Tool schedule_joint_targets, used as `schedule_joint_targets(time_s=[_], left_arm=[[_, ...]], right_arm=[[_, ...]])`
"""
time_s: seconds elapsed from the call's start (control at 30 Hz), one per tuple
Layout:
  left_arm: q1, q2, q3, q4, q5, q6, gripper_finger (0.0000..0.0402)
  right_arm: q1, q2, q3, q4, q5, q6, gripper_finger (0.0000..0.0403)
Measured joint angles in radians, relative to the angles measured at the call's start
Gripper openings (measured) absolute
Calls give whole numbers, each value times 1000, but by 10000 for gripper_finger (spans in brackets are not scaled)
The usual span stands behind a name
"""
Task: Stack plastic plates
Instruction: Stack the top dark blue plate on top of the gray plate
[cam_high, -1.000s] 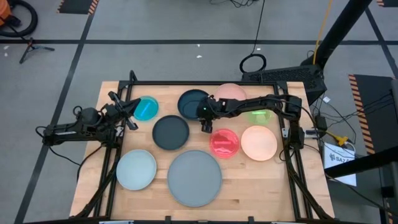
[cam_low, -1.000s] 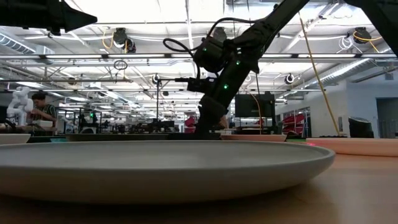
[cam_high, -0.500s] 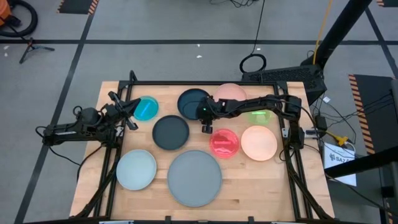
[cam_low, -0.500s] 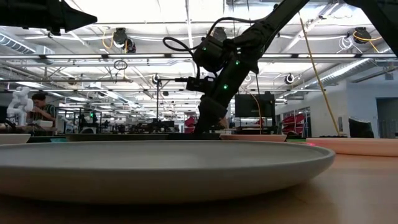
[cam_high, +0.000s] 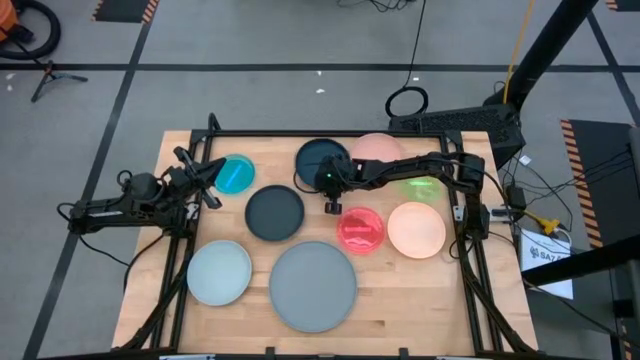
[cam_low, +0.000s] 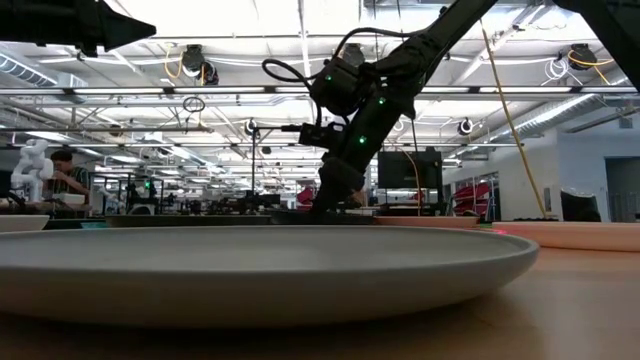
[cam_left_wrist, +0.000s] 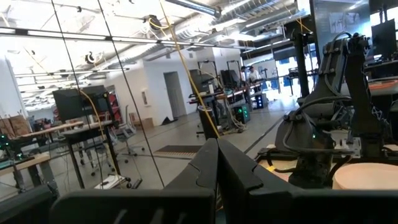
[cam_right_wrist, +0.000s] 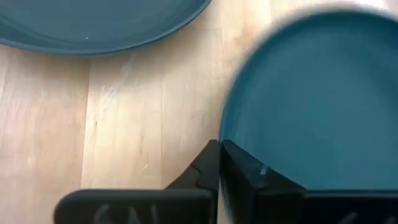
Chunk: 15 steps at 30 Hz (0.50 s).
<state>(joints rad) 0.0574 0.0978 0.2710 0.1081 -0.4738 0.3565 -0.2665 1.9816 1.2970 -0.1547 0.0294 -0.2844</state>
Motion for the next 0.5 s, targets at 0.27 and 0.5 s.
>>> schedule_joint_targets(time_s=[0.27, 0.5], left_arm=[[0, 0, 0, 0, 0, -1, 6], [0, 0, 0, 2, 0, -1, 6]], right_arm=[[0, 1, 0, 23, 31, -23, 3], [46, -86, -1, 10, 54, -16, 2]])
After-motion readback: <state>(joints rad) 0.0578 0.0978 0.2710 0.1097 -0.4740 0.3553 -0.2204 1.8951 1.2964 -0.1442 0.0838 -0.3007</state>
